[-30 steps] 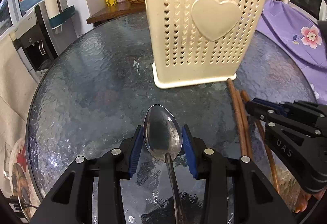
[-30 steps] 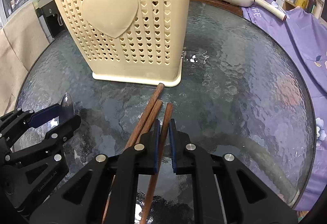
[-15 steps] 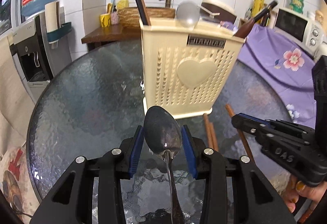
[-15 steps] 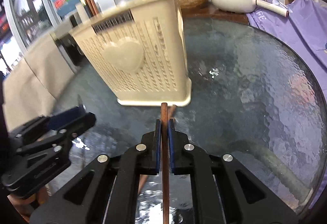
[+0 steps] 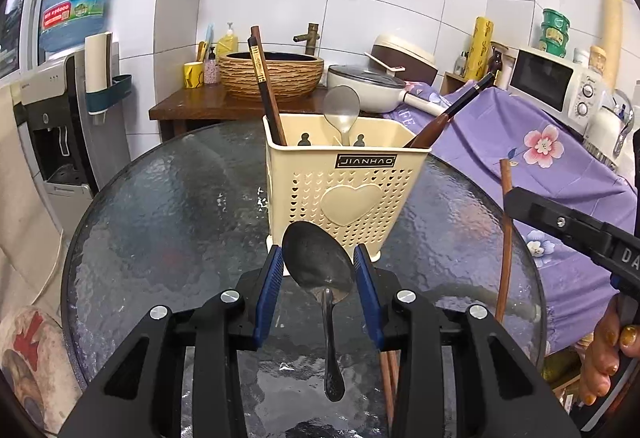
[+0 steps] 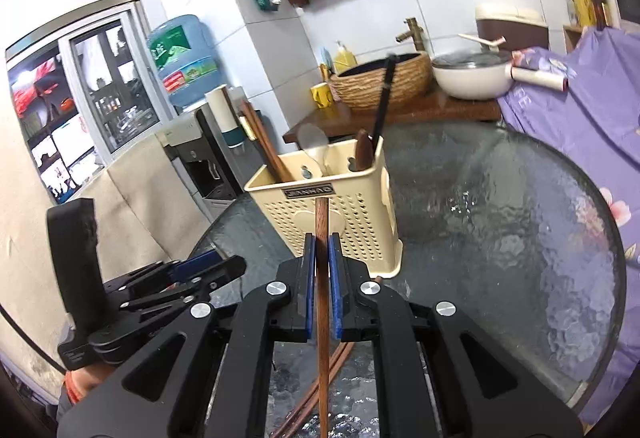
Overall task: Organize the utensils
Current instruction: 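Carry the metal spoon into the holder with the left tool while the right tool inserts the brown chopstick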
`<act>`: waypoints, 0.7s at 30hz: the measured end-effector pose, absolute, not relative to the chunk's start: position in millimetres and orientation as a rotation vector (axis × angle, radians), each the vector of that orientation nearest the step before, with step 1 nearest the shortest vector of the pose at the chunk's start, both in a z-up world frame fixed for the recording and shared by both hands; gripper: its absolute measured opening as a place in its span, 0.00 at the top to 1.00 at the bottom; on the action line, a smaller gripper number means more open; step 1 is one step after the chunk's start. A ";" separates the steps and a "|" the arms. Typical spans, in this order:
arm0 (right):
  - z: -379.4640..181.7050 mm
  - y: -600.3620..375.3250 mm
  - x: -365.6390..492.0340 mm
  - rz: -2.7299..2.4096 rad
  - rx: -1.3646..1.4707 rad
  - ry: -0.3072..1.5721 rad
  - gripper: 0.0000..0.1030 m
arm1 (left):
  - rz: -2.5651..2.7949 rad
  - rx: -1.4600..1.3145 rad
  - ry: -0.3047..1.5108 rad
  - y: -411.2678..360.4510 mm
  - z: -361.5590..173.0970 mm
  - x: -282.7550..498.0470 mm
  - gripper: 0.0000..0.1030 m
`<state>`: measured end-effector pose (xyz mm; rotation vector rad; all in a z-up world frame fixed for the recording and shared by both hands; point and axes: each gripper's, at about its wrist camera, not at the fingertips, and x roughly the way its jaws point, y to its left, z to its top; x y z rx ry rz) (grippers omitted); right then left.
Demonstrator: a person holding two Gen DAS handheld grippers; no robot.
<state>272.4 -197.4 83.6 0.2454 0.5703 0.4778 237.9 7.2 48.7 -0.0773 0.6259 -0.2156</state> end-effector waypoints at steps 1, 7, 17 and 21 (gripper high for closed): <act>85.9 -197.2 269.0 0.479 0.242 0.567 0.93 | -0.220 -0.084 0.629 7.5 48.3 237.9 0.65; 93.4 -197.3 259.1 0.485 0.241 0.553 0.93 | -0.230 -0.095 0.625 9.9 51.3 235.4 0.65; 112.5 -195.7 249.7 0.500 0.208 0.521 0.93 | -0.261 -0.124 0.594 18.0 72.4 234.4 0.65; 123.4 -198.0 249.3 0.508 0.208 0.504 0.93 | -0.274 -0.132 0.561 18.7 86.9 235.3 0.65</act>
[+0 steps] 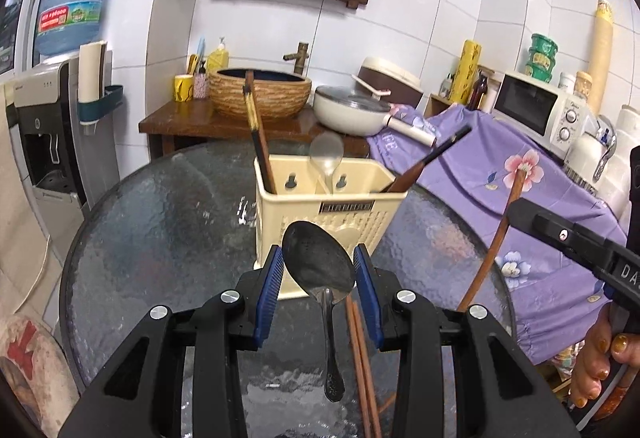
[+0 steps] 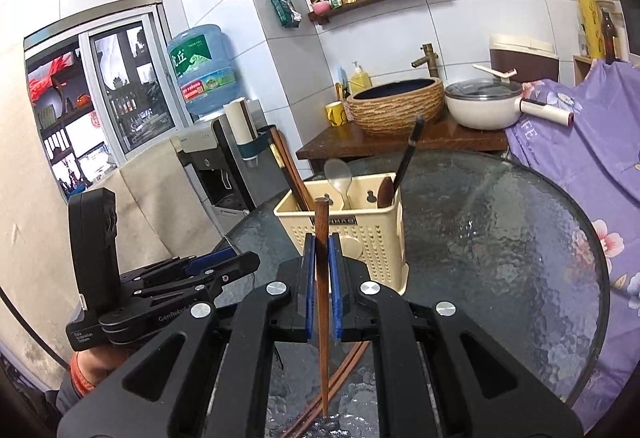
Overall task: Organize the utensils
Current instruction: 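Carry the metal spoon into the holder with the left tool while the right tool inserts the brown chopstick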
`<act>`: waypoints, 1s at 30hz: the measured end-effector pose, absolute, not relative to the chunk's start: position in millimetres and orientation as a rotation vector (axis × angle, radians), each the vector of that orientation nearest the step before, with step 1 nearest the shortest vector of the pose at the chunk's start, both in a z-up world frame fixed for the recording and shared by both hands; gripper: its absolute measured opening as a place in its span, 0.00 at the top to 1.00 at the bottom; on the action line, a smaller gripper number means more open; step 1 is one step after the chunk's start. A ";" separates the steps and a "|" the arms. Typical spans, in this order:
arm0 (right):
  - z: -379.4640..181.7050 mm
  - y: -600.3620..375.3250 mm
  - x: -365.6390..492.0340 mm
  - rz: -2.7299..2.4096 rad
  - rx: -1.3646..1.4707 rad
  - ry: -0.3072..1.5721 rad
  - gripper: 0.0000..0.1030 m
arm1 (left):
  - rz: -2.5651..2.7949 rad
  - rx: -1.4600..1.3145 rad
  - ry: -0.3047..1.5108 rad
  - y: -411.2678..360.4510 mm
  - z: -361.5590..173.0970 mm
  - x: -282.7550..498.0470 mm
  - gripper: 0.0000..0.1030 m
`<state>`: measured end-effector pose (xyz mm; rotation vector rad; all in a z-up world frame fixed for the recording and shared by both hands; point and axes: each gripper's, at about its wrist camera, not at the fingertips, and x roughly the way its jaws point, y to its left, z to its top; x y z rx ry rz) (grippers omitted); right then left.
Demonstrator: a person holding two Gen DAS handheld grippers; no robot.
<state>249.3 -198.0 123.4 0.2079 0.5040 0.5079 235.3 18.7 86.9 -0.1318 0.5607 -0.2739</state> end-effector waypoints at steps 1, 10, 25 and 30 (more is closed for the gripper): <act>127.0 -197.5 249.5 0.510 0.204 0.499 0.93 | -0.277 -0.134 0.554 18.8 90.7 236.4 0.65; 173.8 -190.9 261.8 0.537 0.180 0.436 0.93 | -0.251 -0.187 0.417 28.5 155.5 262.7 0.65; 269.9 -174.2 338.5 0.397 0.159 0.207 0.93 | -0.111 -0.129 0.313 18.4 173.5 333.8 0.65; 239.4 -167.5 361.9 0.375 0.136 0.246 0.93 | -0.119 -0.131 0.371 18.0 144.4 338.6 0.65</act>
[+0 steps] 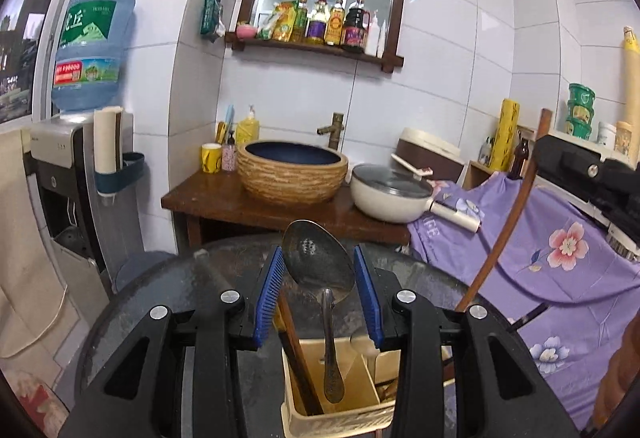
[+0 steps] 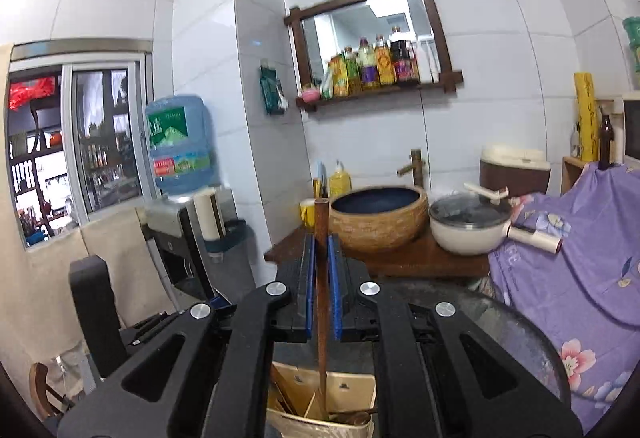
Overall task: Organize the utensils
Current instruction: 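Carry the metal spoon into the holder with the left tool while the right tool inserts the brown chopstick, then open both tools to release the spoon and chopstick, then move back toward the table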
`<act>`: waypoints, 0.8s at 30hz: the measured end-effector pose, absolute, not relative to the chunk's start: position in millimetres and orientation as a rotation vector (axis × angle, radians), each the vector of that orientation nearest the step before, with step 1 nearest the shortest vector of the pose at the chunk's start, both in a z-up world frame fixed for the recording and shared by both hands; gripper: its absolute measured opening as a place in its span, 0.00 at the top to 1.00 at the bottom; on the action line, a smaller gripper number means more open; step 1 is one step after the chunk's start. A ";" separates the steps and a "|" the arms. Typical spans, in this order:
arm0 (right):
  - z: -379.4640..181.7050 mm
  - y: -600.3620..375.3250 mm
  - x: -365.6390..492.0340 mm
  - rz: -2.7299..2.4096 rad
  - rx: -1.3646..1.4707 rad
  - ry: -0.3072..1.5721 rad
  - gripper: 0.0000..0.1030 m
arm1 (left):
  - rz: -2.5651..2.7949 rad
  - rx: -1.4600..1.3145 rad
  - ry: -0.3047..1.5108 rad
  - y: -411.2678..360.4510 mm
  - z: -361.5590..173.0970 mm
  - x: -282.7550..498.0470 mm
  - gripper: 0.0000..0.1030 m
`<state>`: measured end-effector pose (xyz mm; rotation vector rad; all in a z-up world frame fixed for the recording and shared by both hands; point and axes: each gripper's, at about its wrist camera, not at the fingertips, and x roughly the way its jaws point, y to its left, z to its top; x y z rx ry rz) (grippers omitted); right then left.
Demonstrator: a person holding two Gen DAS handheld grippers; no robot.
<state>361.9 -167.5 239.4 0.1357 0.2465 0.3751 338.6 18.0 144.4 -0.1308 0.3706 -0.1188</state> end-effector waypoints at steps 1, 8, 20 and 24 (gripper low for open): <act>231.9 -165.3 364.8 0.373 0.134 0.258 0.93 | -0.122 -0.129 0.378 17.8 140.3 339.4 0.65; 184.9 -152.3 369.8 0.356 0.081 0.317 0.93 | -0.141 -0.106 0.427 13.1 112.6 335.1 0.65; 148.0 -145.1 370.0 0.347 0.039 0.397 0.93 | -0.143 -0.061 0.493 12.1 83.5 334.6 0.65; 146.5 -148.2 368.5 0.329 0.039 0.388 0.93 | -0.137 -0.037 0.470 11.5 87.6 325.0 0.63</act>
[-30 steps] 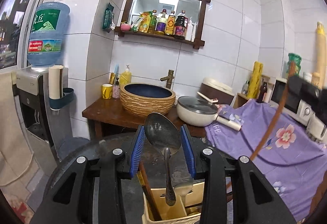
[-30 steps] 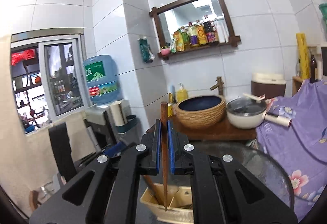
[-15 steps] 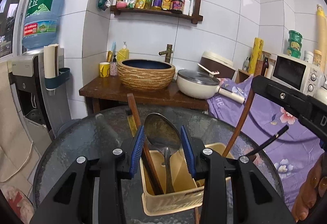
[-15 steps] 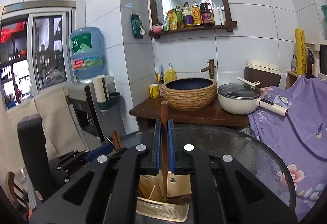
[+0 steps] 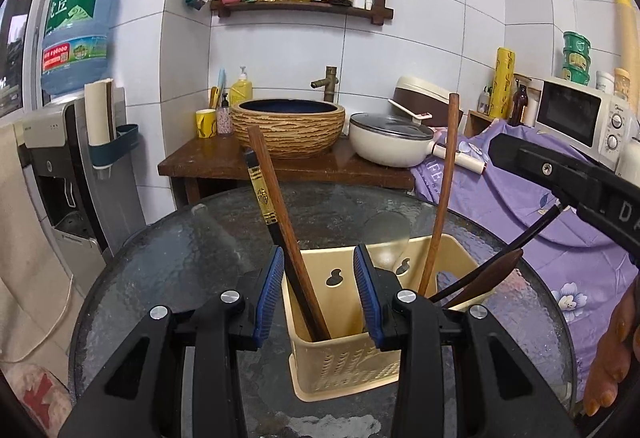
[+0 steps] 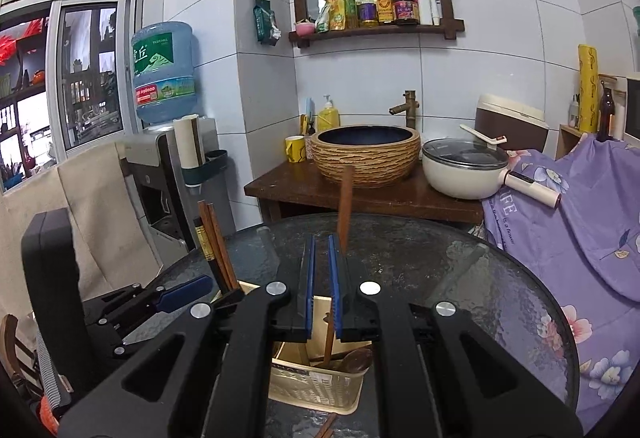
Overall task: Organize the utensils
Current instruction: 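Open both tools to release the spoon and chopstick, then move back toward the table, then grasp a brown chopstick with the right tool while the left tool grasps the other brown chopstick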
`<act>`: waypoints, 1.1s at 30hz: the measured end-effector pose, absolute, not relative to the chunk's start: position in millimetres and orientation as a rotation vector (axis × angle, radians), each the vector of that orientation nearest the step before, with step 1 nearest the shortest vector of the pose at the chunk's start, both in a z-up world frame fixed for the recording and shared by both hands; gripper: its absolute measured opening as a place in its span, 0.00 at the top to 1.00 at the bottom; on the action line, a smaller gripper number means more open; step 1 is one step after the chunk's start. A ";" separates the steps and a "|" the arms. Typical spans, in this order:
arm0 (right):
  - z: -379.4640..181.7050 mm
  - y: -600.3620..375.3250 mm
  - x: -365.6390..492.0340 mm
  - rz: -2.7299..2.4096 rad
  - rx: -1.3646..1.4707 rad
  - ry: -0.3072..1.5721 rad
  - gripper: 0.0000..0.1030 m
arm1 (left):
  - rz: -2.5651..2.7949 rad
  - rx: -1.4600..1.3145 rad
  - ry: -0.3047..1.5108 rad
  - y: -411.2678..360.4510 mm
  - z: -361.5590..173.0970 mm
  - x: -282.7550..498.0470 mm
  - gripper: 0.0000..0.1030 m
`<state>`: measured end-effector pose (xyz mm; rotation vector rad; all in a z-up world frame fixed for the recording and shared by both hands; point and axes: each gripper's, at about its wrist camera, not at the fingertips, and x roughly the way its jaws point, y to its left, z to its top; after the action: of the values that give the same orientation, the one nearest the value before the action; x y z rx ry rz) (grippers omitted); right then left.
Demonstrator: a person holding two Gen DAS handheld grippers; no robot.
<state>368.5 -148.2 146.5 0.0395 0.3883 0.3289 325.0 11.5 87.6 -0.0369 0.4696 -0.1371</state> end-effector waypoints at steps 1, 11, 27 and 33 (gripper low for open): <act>147.3 -149.7 367.2 0.328 0.042 0.385 0.92 | -0.137 -0.032 0.464 11.4 89.6 322.7 0.54; 159.7 -154.9 288.5 0.270 -0.029 0.216 0.06 | -0.086 -0.068 0.370 39.1 94.4 251.1 0.10; -18.2 -157.2 261.3 0.143 -0.057 0.800 0.05 | 0.055 -0.047 0.641 59.3 2.6 212.5 0.08; -33.7 -146.0 255.4 0.139 -0.114 0.835 0.05 | 0.038 -0.050 0.645 51.5 2.2 209.4 0.08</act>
<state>255.4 -146.0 -33.7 -0.1143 0.8353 0.1390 209.3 51.5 2.2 -0.0504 0.6448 0.0380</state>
